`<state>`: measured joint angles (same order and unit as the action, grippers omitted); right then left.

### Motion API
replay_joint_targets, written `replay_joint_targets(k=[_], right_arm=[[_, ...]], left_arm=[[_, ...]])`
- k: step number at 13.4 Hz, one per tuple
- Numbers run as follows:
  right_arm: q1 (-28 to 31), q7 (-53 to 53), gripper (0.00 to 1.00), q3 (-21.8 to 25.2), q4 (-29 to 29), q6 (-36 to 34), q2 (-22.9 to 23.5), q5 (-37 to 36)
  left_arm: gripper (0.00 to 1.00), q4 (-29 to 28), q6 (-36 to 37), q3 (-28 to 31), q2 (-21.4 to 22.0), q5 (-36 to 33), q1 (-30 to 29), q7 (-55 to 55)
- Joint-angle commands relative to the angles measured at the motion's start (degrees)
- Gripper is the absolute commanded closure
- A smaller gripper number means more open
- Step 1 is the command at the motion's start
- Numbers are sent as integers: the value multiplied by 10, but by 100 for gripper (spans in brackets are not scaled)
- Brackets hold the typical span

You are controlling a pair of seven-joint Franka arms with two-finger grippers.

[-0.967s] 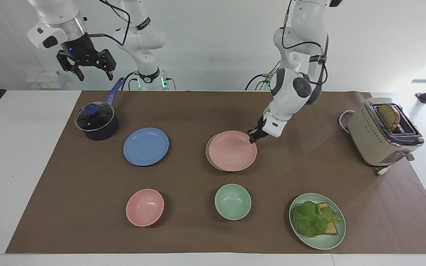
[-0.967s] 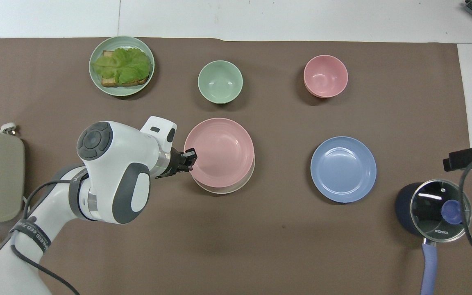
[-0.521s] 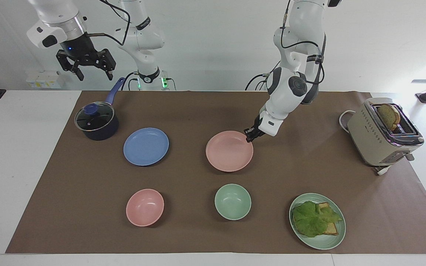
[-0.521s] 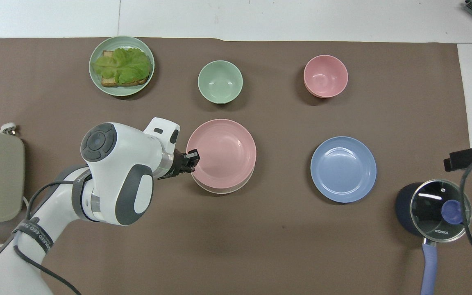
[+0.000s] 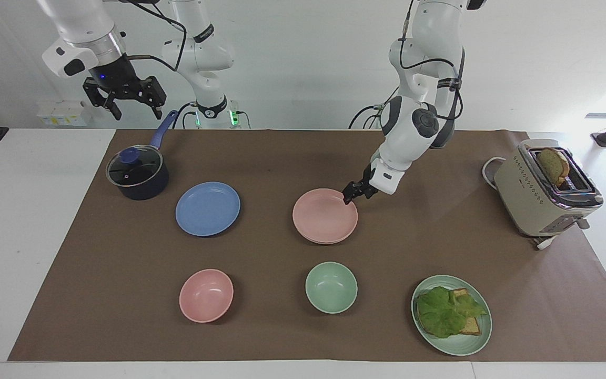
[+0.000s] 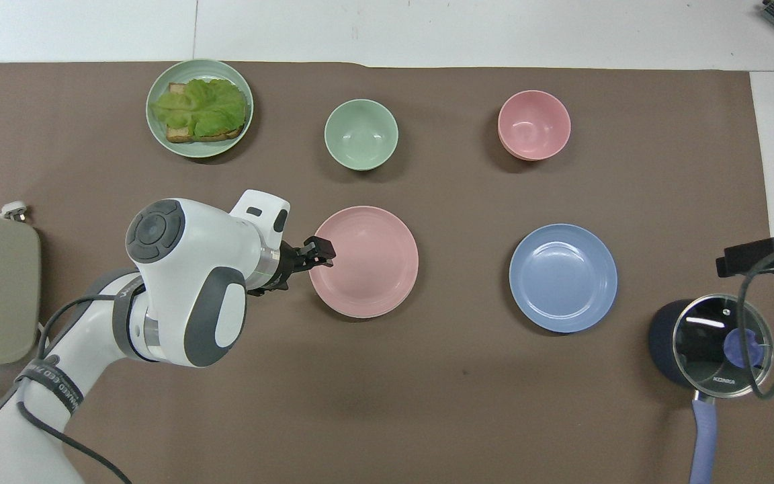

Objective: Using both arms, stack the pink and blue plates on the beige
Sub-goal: 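Open the left gripper and withdraw it while the right gripper reaches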

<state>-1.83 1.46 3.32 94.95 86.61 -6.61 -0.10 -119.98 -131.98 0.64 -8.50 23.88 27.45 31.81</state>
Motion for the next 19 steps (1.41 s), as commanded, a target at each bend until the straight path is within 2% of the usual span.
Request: replay_joint_targets(k=[1, 3, 4, 6, 9, 11, 13, 17, 19], right_arm=[[5, 4, 0, -2, 61, 57, -17, 0], [2, 5, 0, -2, 98, 98, -16, 0], [-1, 5, 0, -3, 114, 123, -12, 0], [-1, 6, 0, -3, 138, 156, 12, 1], [-2, 32, 0, -3, 173, 237, 66, 1], [-2, 56, 0, -3, 207, 304, 86, 1], [-1, 61, 0, -3, 229, 337, 111, 1], [1, 87, 0, -3, 292, 430, 135, 1], [4, 92, 0, -3, 320, 469, 143, 1]], left_arm=[[0, 34, 44, 14, 11, -39, -33, -4], [0, 105, 151, 15, 12, -108, -78, -30], [0, 144, 203, 15, 12, -117, -108, -65], [0, 195, 267, 16, 19, -125, -163, -138], [0, 273, 346, 17, 20, -202, -204, -217], [0, 298, 387, 17, 23, -223, -234, -284], [0, 316, 412, 18, 36, -233, -252, -318], [0, 316, 431, 18, 95, -233, -252, -323], [0, 316, 439, 17, 101, -233, -252, -326]])
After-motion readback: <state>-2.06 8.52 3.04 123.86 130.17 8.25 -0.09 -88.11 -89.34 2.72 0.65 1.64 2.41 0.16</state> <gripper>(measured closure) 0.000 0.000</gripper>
